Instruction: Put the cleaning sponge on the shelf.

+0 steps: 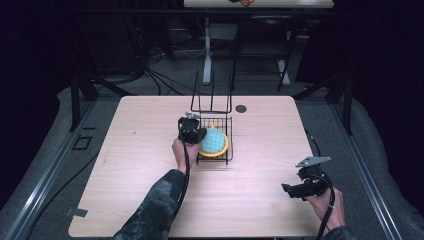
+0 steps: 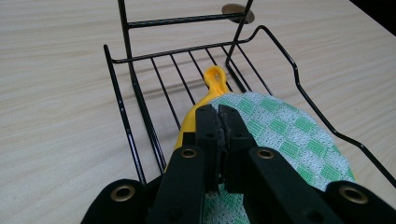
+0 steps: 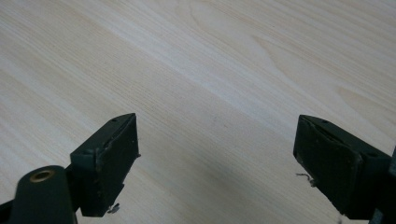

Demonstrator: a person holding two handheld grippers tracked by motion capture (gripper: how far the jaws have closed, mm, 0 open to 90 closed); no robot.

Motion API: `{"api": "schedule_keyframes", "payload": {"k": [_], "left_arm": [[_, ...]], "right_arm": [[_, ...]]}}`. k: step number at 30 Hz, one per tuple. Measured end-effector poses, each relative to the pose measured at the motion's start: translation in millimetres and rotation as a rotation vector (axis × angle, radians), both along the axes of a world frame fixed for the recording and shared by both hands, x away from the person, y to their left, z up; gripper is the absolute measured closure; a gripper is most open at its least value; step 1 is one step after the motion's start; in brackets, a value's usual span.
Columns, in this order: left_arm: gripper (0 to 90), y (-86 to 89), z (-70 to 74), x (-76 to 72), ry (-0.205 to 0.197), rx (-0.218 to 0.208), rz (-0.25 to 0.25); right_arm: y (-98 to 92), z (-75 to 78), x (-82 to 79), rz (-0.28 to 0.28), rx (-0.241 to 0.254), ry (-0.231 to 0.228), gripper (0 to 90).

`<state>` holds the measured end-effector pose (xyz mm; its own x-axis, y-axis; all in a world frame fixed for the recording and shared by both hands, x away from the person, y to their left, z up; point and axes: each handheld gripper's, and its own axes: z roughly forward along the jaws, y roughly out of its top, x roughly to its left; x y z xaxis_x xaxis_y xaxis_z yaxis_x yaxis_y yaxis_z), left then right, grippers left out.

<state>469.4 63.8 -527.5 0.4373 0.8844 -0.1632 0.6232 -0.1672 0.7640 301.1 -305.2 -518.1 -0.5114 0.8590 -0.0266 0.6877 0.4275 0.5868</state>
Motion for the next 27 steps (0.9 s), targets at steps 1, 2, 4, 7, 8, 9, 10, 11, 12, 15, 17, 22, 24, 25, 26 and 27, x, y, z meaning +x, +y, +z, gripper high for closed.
{"api": "schedule_keyframes", "payload": {"k": [1,2,4,7,8,9,10,11,12,15,17,22,24,25,26,27], "left_arm": [[87.8,-0.4,-0.1,-0.1,-0.002,0.001,0.002],[87.8,-1.3,-0.2,0.0,-0.003,0.003,0.005],[87.8,-1.8,-0.2,0.0,-0.004,0.011,0.001],[87.8,-4.1,-0.6,-0.1,-0.009,0.009,0.005],[87.7,-6.7,-1.1,-0.7,-0.009,0.007,0.011],[87.7,-7.6,-1.1,-0.7,-0.009,0.007,0.01],[87.7,-8.3,-1.2,-0.6,-0.01,0.007,0.008],[87.6,-9.2,-1.1,-0.7,-0.007,0.007,0.008],[87.6,-9.2,-1.1,-0.7,-0.007,0.007,0.008],[87.3,-9.9,-0.8,-0.6,-0.008,0.014,0.007],[85.1,-8.4,-0.4,0.0,-0.003,0.017,0.01],[65.3,-3.7,1.9,-0.4,0.004,0.003,0.021],[54.9,0.3,5.2,-1.8,0.007,0.003,0.017],[54.9,2.0,6.7,-2.8,0.005,0.001,0.02],[50.3,4.0,8.5,-3.8,0.005,0.003,0.014],[45.8,6.1,10.4,-5.0,0.002,0.006,0.009]], "right_arm": [[0.0,0.2,-0.1,0.0,0.0,-0.001,13.7],[0.0,0.4,-0.2,0.0,0.002,-0.001,13.7],[-0.1,0.5,-0.2,0.0,0.0,-0.002,13.7],[-0.2,0.6,0.0,0.004,0.0,-0.004,13.7],[0.0,0.4,0.1,0.005,-0.001,-0.003,13.7],[0.2,0.3,0.1,0.005,-0.001,-0.003,13.7],[0.2,0.2,0.1,0.006,-0.001,-0.003,13.7],[0.2,0.2,0.1,0.006,-0.001,-0.002,13.7],[0.2,0.2,0.1,0.006,-0.001,-0.002,13.7],[-0.3,0.4,0.0,0.003,-0.002,-0.003,13.7],[-0.6,0.2,0.1,0.002,-0.001,-0.002,13.7],[-0.4,0.9,-0.3,0.002,0.003,-0.011,13.7],[-0.5,0.7,-0.3,0.0,0.003,-0.009,13.7],[-0.5,0.7,-0.3,0.0,0.003,-0.009,13.7],[-0.6,1.1,-0.3,0.001,-0.001,-0.004,13.7],[-0.5,1.0,-0.3,0.002,-0.002,-0.003,13.7]]}}
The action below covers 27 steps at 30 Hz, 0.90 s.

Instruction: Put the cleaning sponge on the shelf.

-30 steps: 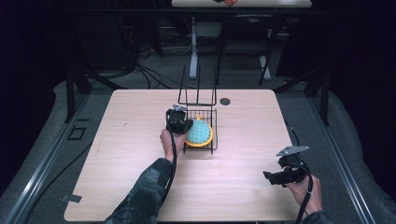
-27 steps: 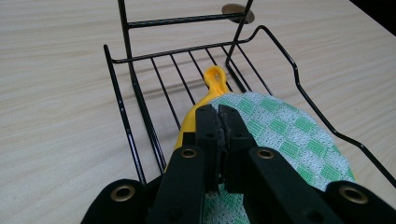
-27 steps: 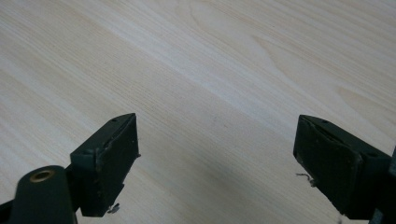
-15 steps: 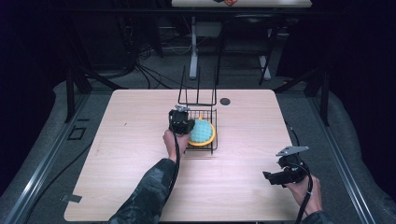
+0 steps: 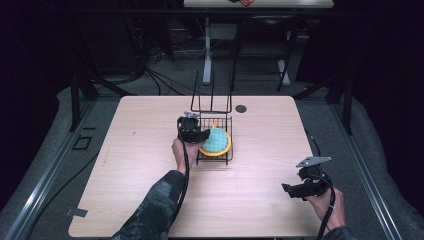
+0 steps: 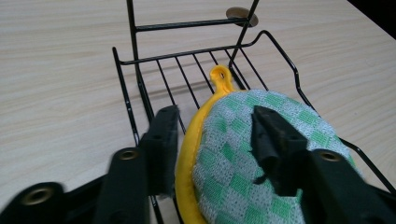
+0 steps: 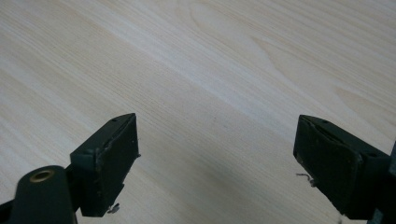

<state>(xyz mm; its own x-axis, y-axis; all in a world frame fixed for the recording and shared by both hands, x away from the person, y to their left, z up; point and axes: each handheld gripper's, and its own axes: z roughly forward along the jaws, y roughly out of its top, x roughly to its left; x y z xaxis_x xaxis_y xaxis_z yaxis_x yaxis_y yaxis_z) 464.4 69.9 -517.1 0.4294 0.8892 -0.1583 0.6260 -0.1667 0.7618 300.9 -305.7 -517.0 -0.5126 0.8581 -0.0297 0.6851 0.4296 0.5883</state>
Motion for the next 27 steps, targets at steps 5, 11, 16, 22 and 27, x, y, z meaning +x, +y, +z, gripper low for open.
{"api": "schedule_keyframes", "payload": {"k": [5,11,16,22,27], "left_arm": [[26.1,10.2,11.7,-7.8,-0.025,0.014,-0.024],[15.3,23.1,24.8,-18.5,-0.038,0.031,-0.036],[9.9,39.3,34.7,-32.3,-0.053,0.039,-0.034],[4.2,56.7,43.5,-49.9,-0.054,0.055,-0.048],[2.0,71.5,51.5,-67.0,-0.057,0.084,-0.071]], "right_arm": [[0.6,0.2,-0.1,0.004,-0.001,0.0,13.7],[1.1,1.0,-0.8,-0.001,0.003,-0.003,13.7],[0.5,1.0,-0.9,-0.002,0.0,-0.004,13.7],[1.4,1.0,-0.9,-0.001,0.001,-0.009,13.7],[1.9,1.3,-1.4,-0.003,-0.001,-0.003,13.7]]}}
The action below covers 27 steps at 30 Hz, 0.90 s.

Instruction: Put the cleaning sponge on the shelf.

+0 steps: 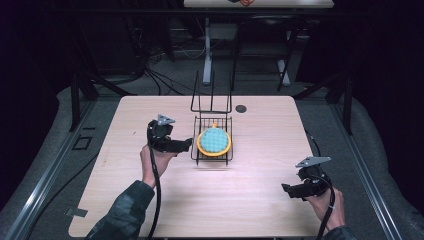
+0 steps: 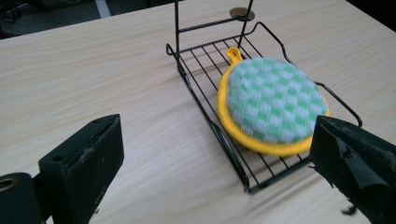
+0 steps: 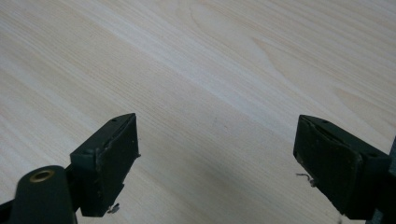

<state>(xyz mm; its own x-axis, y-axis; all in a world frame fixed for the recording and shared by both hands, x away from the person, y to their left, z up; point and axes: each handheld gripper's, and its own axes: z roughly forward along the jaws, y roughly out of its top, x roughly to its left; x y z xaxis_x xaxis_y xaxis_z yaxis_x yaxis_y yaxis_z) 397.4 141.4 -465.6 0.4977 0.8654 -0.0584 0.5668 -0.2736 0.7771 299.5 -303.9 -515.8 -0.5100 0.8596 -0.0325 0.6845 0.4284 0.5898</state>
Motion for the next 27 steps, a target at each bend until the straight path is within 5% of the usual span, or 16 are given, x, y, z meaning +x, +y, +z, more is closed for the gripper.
{"api": "schedule_keyframes", "payload": {"k": [14,27], "left_arm": [[0.1,34.9,-4.2,-44.8,0.026,0.05,-0.016],[0.0,63.9,-34.0,-75.3,0.095,0.059,0.011]], "right_arm": [[-0.1,0.3,-1.1,0.002,-0.005,-0.009,13.7],[1.4,-0.8,-2.2,0.004,-0.017,0.002,13.7]]}}
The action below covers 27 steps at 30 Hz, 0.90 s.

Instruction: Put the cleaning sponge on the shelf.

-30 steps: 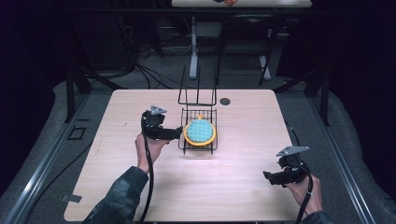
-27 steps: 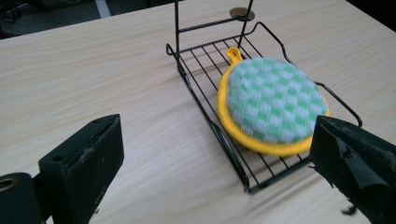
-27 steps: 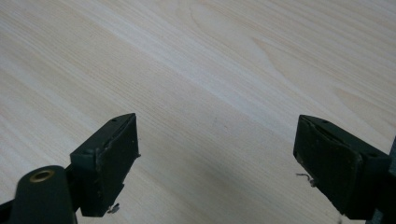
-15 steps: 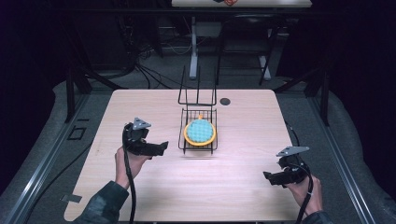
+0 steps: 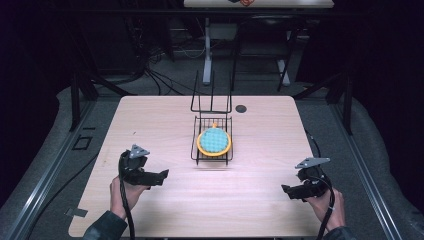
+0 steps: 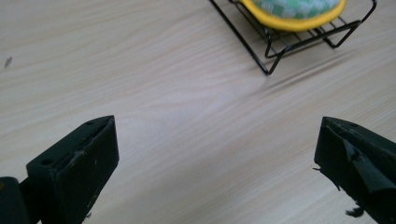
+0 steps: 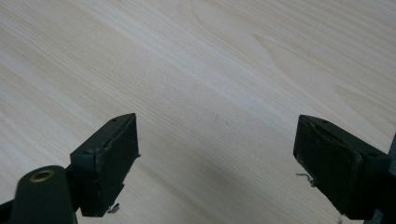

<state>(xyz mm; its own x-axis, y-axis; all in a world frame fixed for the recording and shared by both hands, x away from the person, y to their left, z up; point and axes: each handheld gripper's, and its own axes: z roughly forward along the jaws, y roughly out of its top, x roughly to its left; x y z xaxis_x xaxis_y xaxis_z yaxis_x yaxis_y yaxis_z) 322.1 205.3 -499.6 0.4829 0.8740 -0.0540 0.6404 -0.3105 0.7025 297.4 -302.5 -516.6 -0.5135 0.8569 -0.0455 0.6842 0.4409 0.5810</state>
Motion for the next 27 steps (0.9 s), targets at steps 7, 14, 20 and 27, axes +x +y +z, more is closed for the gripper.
{"api": "schedule_keyframes", "payload": {"k": [7,14,20,27], "left_arm": [[0.0,12.9,-21.0,-6.6,0.05,0.005,0.004],[0.0,18.0,-33.3,6.4,0.116,-0.039,-0.015],[0.0,22.0,-40.2,10.2,0.149,-0.039,0.001],[0.0,20.1,-39.4,11.0,0.157,-0.065,-0.026]], "right_arm": [[0.2,-3.1,1.0,0.011,-0.013,0.012,13.7],[-1.6,-7.4,3.0,0.006,-0.011,0.025,13.7],[-1.3,-9.7,4.1,0.011,-0.02,0.04,13.7],[-2.4,-9.8,4.1,0.012,-0.012,0.037,13.7]]}}
